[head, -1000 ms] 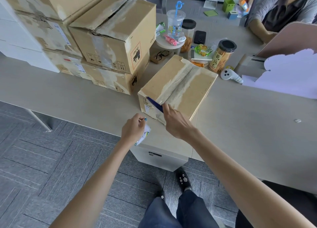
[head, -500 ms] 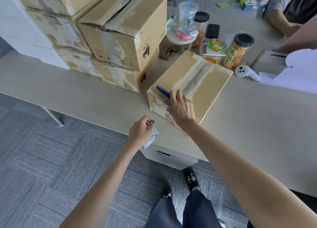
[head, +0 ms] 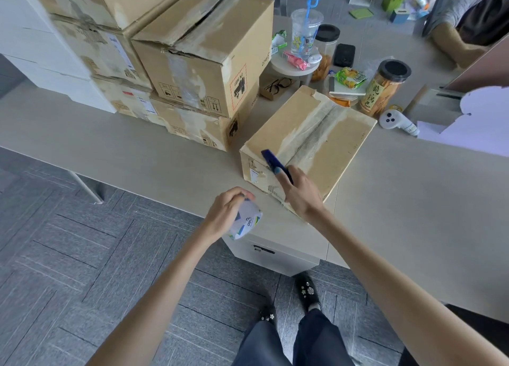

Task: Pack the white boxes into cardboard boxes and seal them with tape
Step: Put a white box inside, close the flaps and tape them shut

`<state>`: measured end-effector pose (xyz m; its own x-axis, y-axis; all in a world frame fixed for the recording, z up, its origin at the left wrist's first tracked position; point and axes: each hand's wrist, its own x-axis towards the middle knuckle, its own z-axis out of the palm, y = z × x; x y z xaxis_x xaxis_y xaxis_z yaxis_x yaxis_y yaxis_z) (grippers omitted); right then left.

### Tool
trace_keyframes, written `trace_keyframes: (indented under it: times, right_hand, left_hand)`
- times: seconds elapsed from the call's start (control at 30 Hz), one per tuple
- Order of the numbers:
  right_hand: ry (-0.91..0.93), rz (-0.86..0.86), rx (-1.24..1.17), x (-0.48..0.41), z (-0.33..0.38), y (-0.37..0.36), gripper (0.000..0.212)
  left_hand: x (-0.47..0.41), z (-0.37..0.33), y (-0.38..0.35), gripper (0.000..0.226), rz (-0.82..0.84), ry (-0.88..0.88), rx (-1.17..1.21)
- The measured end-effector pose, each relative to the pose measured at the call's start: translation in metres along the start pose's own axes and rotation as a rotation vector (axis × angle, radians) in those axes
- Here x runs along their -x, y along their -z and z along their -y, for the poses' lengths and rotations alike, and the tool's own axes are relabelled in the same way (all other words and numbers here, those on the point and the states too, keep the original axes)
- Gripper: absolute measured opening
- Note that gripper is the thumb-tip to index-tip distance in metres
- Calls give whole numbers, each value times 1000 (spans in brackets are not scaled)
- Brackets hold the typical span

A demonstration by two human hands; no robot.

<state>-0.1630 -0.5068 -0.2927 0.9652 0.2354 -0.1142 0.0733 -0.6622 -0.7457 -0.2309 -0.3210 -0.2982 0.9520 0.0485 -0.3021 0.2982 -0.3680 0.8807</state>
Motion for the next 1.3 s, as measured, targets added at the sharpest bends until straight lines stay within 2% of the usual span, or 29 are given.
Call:
trace_keyframes:
  times: [0.17,0.23,0.33,0.47,0.57,0.7,0.8,0.93,1.0,1.07,1.2,1.3]
  right_hand:
    - [-92,218,-123,15,4,-12,60]
    - [-77,235,-91,18,7,-16,56]
    - [-50,191,-45,19,11,-18,33]
    - [-94,169,-104,15,14,-19,18]
    - [-172,106,-193,12,15,-17,27]
    - [-253,74,-302,8,17,-13,25]
    - [-348,64,-387,5,19,-11,32]
    - [-392,38,-385,-1,22,-10,40]
    - [-369,22,-347,-4,21,-8,45]
    - [-292,22,-194,-8,19,-5,43]
    - [-82,38,80,-17,11,6,29]
    - [59,-14,200,-28,0,13,8]
  left_hand:
    - [2,-12,5,40,80,21,1]
    - [2,-16,6,46,86,17,-43]
    - [2,-22,6,58,77,36,-91]
    - [2,-24,6,50,89,82,-95]
    - [2,-23,5,34,101,39,-55]
    - [0,-25,3,44,0,40,-35]
    - [2,-28,2,38,-72,-24,39]
    - [4,-30,-3,32,-117,-117,140]
    - [3,-30,-2,30,-152,-159,161]
    - [2,-28,1,29,-190,-190,172]
    - [-2,-13,8,28,-257,-177,127]
    - [-12,8,14,20,-277,-116,-5]
